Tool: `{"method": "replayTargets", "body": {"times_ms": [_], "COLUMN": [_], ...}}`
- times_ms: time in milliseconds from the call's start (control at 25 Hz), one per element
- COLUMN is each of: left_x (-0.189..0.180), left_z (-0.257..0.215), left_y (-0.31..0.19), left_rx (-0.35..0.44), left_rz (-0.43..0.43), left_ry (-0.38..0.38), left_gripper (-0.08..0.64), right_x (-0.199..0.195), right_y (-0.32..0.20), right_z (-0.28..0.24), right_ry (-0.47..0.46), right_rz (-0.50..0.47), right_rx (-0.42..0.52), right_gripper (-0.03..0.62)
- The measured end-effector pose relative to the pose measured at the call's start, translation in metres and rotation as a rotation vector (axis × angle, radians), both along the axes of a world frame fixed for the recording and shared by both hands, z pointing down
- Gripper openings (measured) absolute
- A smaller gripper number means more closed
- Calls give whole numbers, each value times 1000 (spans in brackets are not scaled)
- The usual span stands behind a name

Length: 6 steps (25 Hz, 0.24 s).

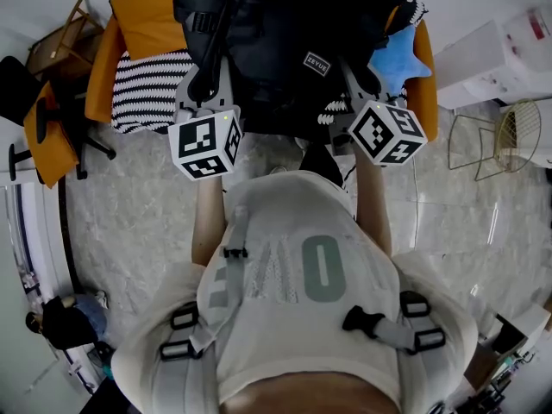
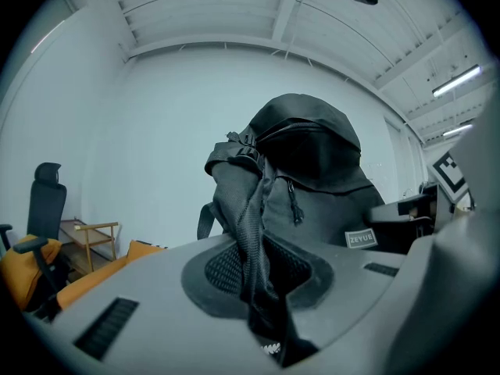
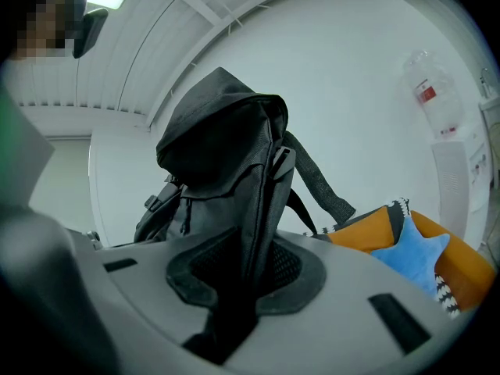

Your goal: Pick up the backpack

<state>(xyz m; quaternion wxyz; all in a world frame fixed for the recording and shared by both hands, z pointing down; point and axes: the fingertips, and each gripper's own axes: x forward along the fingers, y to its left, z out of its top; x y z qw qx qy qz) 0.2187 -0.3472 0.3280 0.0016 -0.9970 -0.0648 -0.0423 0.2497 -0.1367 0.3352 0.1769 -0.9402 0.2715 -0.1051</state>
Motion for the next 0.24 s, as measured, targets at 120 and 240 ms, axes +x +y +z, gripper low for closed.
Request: {"method": "replayTargets", "body": {"times_ms": [120,240], "left_x": [-2,-3], "left_z": [1,1], "left_y": [1,3], "left_rx": [0,-3], "left_rz": [2,5], "left_ry": [2,7], "left_gripper": [63,63], "right_x": [-2,-3], "right_y": [1,4], "right_z": [2,1], "right_ry": [-1,4], "right_rz": [4,7], "right_rx": [3,4], "right_gripper": [83,83]}}
